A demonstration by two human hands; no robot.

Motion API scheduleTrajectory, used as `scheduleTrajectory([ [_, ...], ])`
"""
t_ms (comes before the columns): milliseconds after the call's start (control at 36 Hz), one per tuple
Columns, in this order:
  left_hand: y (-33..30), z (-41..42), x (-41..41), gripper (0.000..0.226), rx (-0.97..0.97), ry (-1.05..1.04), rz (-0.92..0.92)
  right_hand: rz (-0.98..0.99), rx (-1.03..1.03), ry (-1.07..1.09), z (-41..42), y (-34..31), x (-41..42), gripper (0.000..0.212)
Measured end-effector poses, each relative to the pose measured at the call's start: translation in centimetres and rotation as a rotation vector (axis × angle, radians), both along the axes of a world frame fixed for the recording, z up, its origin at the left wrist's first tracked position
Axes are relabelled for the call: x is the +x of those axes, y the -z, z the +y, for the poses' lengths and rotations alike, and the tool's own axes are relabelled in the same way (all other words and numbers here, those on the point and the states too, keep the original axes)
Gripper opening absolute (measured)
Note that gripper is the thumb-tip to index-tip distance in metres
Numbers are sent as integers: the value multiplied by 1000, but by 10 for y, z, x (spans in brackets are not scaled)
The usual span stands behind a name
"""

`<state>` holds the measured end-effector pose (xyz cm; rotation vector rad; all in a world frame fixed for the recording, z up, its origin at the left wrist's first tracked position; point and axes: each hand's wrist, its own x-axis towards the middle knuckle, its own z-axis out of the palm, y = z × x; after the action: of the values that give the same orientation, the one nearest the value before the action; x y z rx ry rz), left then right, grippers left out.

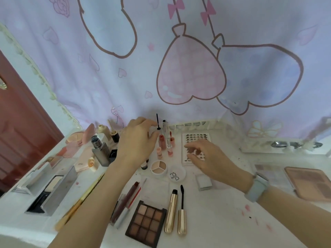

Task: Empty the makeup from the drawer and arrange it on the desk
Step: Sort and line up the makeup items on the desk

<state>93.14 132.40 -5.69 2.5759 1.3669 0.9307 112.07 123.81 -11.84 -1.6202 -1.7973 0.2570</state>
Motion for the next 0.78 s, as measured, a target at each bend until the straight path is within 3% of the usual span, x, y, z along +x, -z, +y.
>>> scheduleTrajectory([
  [167, -1, -68, 35, 22, 38, 174, -151, -62, -54, 70, -81, 2, 48, 18],
  [278, 27, -112, 68, 26, -78, 310, -123, -270, -180, 170, -116, 8, 93, 25],
  [389, 69, -148, 92, 31, -187, 423, -74, -372, -207, 250, -128, 16, 126, 40],
  [556, 117, -170, 108, 35, -211, 423, 68, -509, -448, 195, -113, 24, 154, 73],
  [722, 130, -171, 103, 33, -202, 425, 54, -557, -399, 138, -108, 22, 152, 61],
  [778, 128, -169, 104, 34, -227, 423, 52, -477, -319, 147, -112, 21, 144, 59],
])
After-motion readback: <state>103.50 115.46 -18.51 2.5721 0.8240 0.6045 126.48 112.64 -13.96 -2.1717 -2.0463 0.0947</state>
